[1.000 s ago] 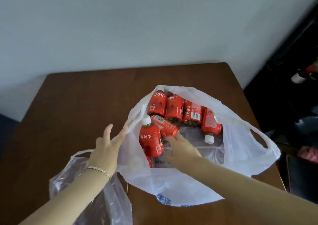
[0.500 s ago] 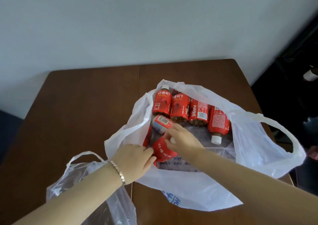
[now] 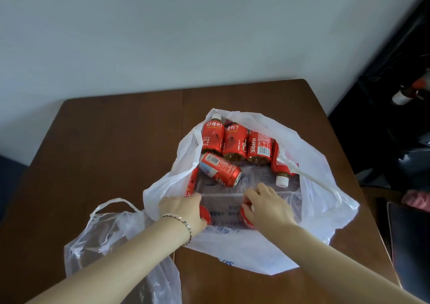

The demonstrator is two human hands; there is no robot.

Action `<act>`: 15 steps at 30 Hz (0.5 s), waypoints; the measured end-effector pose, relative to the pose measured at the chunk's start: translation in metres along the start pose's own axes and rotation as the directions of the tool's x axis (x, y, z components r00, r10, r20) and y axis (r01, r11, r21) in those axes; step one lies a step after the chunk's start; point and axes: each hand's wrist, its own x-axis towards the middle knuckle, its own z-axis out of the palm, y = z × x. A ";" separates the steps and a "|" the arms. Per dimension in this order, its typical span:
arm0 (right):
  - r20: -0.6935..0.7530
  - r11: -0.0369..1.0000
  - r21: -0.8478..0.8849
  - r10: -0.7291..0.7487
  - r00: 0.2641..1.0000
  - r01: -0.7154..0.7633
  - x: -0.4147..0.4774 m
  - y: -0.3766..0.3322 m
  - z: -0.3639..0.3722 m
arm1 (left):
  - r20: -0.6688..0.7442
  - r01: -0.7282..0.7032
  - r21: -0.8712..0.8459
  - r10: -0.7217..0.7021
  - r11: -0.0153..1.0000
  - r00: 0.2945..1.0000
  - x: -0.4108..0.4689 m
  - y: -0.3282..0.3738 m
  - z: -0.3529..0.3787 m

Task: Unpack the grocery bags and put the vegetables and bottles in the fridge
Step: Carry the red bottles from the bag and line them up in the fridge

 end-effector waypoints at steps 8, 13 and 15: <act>-0.022 0.979 0.079 -0.185 0.982 0.186 -0.008 0.008 0.008 | 0.012 0.002 -0.463 0.004 0.886 1.000 0.002 0.051 0.003; -0.040 0.983 0.014 -0.182 0.982 0.183 -0.015 0.005 0.004 | 0.037 0.081 -0.811 -0.087 0.579 0.996 0.002 0.055 -0.004; -0.074 0.981 -0.036 -0.192 0.979 0.189 -0.009 0.001 0.007 | 0.054 0.089 -0.866 -0.085 0.492 0.995 0.000 0.053 -0.001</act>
